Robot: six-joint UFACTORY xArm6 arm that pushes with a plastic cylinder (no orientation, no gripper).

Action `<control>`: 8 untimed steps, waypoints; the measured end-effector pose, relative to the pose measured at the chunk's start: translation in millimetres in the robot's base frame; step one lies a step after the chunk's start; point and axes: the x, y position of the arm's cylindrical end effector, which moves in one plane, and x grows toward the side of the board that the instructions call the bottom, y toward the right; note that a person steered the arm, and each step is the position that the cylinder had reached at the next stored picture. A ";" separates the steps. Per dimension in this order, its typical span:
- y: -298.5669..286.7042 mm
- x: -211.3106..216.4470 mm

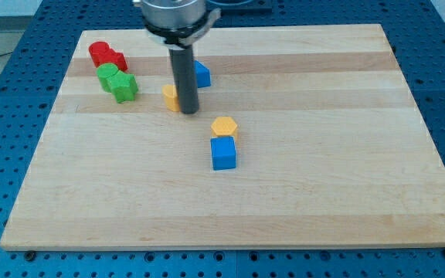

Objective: Move the blue triangle closer to the yellow heart

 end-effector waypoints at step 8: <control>49.3 -60.2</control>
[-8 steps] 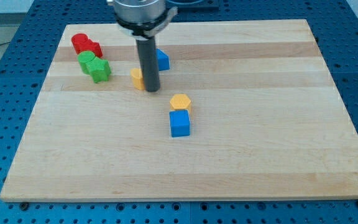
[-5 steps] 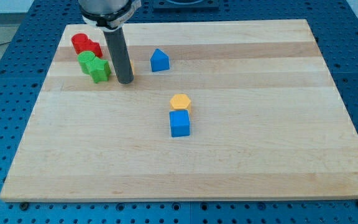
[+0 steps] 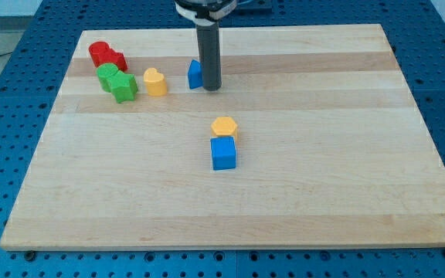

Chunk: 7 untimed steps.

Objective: Move the blue triangle closer to the yellow heart

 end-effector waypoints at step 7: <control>-37.3 -27.1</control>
